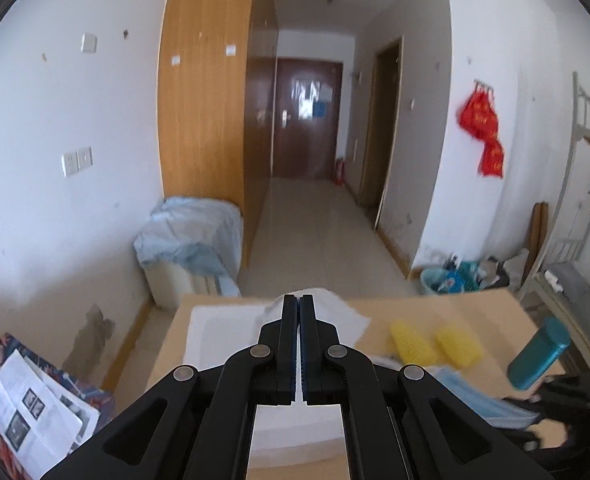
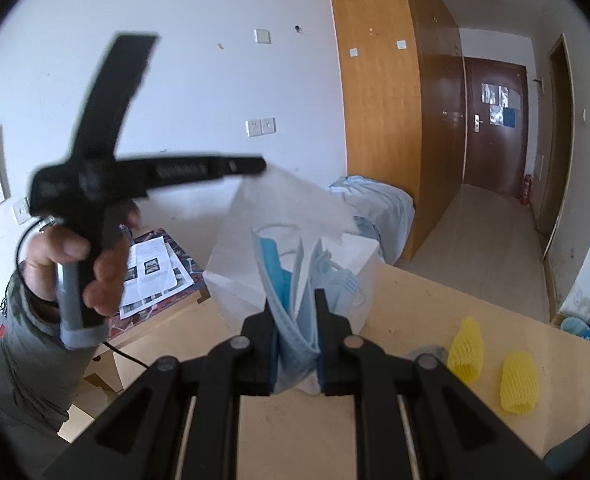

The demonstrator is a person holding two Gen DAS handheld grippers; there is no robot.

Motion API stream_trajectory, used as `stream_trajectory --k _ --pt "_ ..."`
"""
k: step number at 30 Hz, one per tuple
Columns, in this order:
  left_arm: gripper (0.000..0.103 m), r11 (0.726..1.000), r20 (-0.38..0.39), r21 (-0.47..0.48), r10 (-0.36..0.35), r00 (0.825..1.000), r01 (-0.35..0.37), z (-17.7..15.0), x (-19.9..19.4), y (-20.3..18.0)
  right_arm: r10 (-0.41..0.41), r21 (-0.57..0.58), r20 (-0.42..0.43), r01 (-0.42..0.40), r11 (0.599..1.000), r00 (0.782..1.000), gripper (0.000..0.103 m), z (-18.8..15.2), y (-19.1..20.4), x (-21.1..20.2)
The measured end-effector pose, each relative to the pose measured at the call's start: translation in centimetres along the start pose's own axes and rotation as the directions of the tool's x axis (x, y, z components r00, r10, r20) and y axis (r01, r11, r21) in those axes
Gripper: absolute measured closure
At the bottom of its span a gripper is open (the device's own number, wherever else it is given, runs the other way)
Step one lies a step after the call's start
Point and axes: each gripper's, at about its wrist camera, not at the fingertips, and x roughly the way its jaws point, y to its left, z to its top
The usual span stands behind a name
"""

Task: Organize soft objects
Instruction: 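Lower the tissue into the white foam box and open the left tool, then lower the blue mask into the foam box and open the right tool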

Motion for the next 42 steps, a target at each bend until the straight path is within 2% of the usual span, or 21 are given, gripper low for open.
stream_trajectory --k 8,14,17,22,26,33,34,36,38,40,42 --pt "0.102 1.000 -0.118 -0.014 -0.005 0.993 0.003 -1.8 3.5 0.5 -0.009 0.016 -0.013 0.010 1.000 1.000 0.085 -0.2 -0.4 -0.1" --pt "0.102 0.999 -0.185 -0.002 0.052 0.981 -0.053 -3.0 5.7 1.1 -0.012 0.017 -0.018 0.013 1.000 1.000 0.085 0.3 -0.5 0.3" --pt "0.102 0.999 -0.220 0.004 0.054 0.974 -0.054 -3.6 7.0 1.2 -0.016 0.019 -0.020 0.016 1.000 1.000 0.085 0.2 -0.6 0.3" --pt "0.102 0.998 -0.242 0.014 0.069 0.968 -0.068 -4.2 7.9 1.0 -0.029 0.025 -0.026 0.029 0.999 0.999 0.085 0.1 -0.7 0.4" --pt "0.102 0.997 -0.282 0.015 0.078 0.956 -0.077 -4.7 8.5 1.2 -0.034 0.031 -0.028 0.035 0.999 0.999 0.085 0.3 -0.6 0.5" --pt "0.100 0.997 -0.276 -0.011 0.073 0.958 -0.079 -4.7 8.1 1.4 -0.032 0.027 -0.028 0.032 0.999 0.999 0.085 0.2 -0.3 0.6" --pt "0.096 0.996 -0.274 -0.002 0.085 0.958 -0.089 -4.7 7.9 1.2 -0.032 0.028 -0.027 0.033 0.999 0.999 0.085 0.1 -0.3 0.6" --pt "0.078 0.994 -0.268 0.018 0.110 0.957 -0.109 -4.7 7.4 0.8 -0.034 0.030 -0.026 0.035 0.999 0.999 0.085 0.2 -0.5 0.6" --pt "0.027 0.993 -0.236 0.014 0.118 0.965 -0.118 -4.7 6.4 0.6 -0.036 0.030 -0.024 0.037 0.999 0.999 0.085 0.1 -0.5 0.6" --pt "0.011 0.991 -0.168 0.005 0.136 0.976 -0.137 -4.7 4.9 0.6 -0.034 0.031 -0.022 0.035 0.999 0.999 0.085 0.0 -0.4 0.5" --pt "0.010 0.988 -0.108 0.016 0.154 0.982 -0.153 -4.7 3.3 0.3 -0.038 0.031 -0.022 0.038 0.999 0.999 0.085 0.0 -0.4 0.5"
